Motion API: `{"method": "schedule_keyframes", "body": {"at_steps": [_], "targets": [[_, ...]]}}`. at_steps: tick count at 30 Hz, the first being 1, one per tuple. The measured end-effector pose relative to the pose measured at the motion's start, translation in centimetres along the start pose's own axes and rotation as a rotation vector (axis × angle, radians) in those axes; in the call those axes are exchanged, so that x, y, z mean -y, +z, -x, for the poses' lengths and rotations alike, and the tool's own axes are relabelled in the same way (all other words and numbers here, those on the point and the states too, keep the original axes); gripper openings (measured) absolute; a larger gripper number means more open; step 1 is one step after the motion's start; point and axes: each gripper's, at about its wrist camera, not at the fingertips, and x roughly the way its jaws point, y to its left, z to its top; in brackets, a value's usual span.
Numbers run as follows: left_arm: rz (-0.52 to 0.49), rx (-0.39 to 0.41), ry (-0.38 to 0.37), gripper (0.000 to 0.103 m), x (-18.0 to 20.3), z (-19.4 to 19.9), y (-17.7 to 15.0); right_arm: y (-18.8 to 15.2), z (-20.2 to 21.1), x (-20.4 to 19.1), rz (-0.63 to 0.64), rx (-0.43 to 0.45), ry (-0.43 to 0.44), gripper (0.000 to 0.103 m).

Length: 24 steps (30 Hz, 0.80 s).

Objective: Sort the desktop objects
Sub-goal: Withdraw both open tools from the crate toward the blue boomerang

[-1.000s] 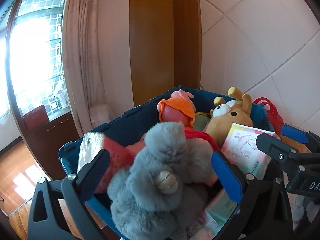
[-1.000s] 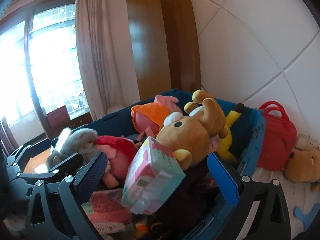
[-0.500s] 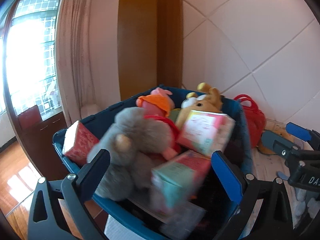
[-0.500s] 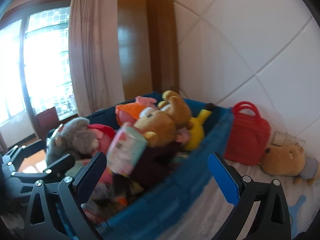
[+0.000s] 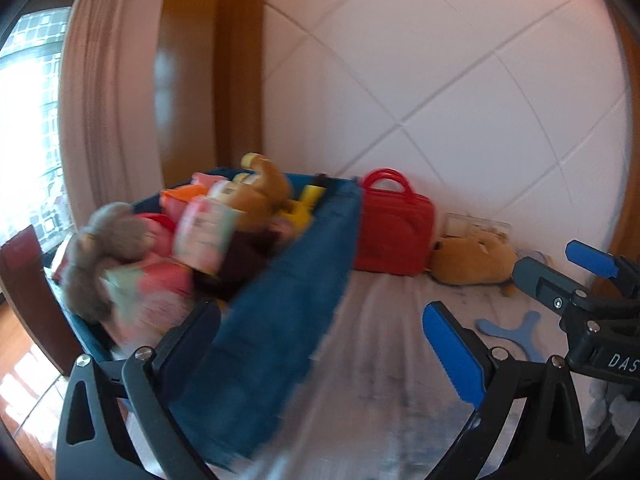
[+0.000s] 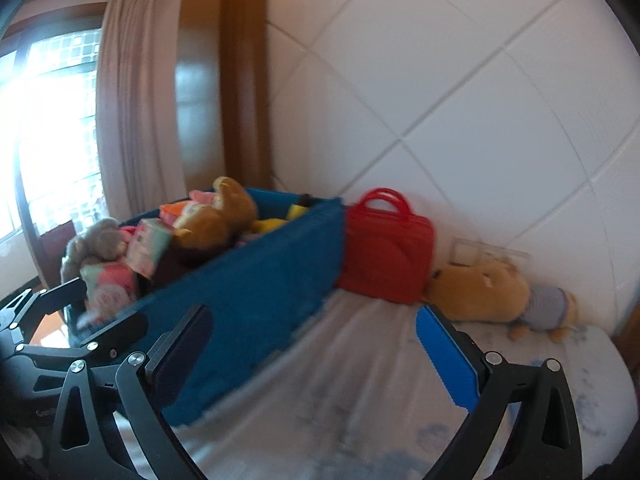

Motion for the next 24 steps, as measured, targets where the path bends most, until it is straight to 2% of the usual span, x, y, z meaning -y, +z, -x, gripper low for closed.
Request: {"method": "schedule_keyframes", "body": {"at_steps": [9, 14, 18, 24], "targets": [[-0.069, -0.067, -0.116, 0.103, 11.3, -1.7, -2.8, -3.7, 4.4, 11.6, -0.022, -0.053, -0.091, 0.103], [-0.120, -0.109, -0.189, 0.103, 17.2, -3.1, -4.1, -6.0, 5.7, 17.5, -0.097, -0.068, -0.164, 0.103], [-0.162, -0.144, -0.247, 0.103, 21.9, -4.3, -5.2, -8.0, 5.9, 21.5, -0.169, -0.104, -0.202, 0.103], [-0.257, -0.236, -0.353, 0.103, 27.1, -8.6, -7.5, -11.6, 4.8, 26.5, -0.248, -0.183, -0.302, 0.103]]}}
